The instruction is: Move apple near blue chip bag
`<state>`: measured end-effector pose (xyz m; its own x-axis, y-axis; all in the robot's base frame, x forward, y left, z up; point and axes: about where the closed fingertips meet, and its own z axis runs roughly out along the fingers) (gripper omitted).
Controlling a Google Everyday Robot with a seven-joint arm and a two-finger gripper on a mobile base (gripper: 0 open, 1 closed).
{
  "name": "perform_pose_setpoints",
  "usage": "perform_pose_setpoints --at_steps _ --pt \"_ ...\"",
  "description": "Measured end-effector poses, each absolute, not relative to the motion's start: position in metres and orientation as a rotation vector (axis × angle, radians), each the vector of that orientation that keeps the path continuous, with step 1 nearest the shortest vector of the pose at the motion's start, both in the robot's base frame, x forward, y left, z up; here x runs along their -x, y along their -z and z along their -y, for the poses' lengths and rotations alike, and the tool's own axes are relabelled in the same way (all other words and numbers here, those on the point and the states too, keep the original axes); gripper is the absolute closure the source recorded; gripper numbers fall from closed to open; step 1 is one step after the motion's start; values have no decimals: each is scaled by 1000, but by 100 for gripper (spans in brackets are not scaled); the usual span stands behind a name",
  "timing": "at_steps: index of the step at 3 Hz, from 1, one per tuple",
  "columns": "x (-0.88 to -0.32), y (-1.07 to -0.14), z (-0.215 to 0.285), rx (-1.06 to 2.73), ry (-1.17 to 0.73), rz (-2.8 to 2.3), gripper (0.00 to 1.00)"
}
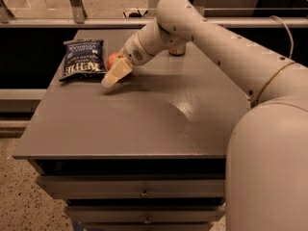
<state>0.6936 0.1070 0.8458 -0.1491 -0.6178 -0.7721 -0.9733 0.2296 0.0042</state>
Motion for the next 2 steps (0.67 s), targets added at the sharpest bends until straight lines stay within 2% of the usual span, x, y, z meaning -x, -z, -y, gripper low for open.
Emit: perform_pose_setpoints --at_steps 2 --pt "-685 -850 -130 1497 -751 -1808 0"
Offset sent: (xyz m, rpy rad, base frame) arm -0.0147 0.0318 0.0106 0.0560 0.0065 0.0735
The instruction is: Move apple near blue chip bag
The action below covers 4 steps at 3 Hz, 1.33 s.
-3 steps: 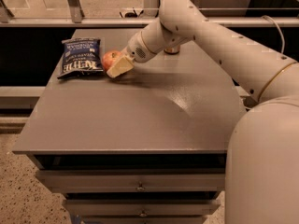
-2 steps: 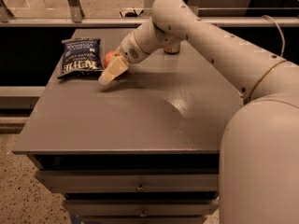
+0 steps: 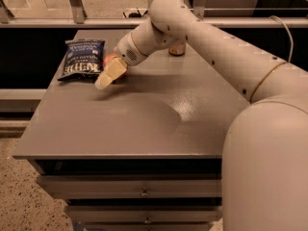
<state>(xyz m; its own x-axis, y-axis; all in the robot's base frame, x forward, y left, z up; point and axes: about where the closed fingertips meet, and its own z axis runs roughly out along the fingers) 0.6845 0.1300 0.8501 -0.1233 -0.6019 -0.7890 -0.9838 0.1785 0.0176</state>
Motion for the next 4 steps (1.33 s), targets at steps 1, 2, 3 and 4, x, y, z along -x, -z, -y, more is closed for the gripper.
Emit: perform_pose_setpoints --at_steps 1,2,3,4 --pt "-687 -853 -119 1463 -750 -1808 0" --pt "-694 -859 -83 1379 -735 -1812 0" --pt "-700 -871 -31 1259 -723 -1806 0" --pt "-696 -887 34 1131 -761 -1764 0"
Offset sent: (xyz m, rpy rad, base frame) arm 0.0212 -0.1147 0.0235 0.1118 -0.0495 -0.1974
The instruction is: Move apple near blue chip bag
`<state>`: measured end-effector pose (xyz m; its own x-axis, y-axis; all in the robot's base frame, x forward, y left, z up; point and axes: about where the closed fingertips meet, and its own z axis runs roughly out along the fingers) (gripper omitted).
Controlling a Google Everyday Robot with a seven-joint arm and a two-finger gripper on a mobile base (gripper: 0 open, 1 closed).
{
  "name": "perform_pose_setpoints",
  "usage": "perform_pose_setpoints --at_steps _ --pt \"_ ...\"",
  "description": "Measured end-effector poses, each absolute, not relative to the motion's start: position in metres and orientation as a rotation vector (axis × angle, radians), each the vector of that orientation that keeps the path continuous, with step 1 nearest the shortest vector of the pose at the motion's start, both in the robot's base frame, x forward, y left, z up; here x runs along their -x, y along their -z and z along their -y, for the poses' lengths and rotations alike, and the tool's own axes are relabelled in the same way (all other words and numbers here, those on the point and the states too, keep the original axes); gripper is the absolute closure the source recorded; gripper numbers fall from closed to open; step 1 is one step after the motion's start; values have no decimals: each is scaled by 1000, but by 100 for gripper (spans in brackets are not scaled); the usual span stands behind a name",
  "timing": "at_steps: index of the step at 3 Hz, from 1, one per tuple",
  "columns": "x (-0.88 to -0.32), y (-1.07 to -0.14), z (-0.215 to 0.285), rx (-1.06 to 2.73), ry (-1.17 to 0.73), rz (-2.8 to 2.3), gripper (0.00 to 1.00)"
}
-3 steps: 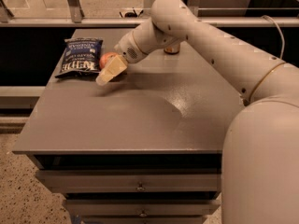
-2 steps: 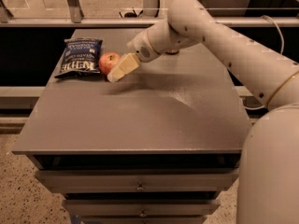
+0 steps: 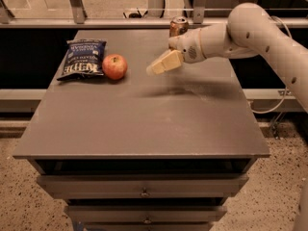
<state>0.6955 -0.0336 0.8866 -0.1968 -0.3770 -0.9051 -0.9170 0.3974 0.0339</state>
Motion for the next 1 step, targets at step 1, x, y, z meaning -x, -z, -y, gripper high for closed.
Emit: perform_pose_setpoints --at_steps 1 --pt "-683 -900 71 1052 -832 -1709 0"
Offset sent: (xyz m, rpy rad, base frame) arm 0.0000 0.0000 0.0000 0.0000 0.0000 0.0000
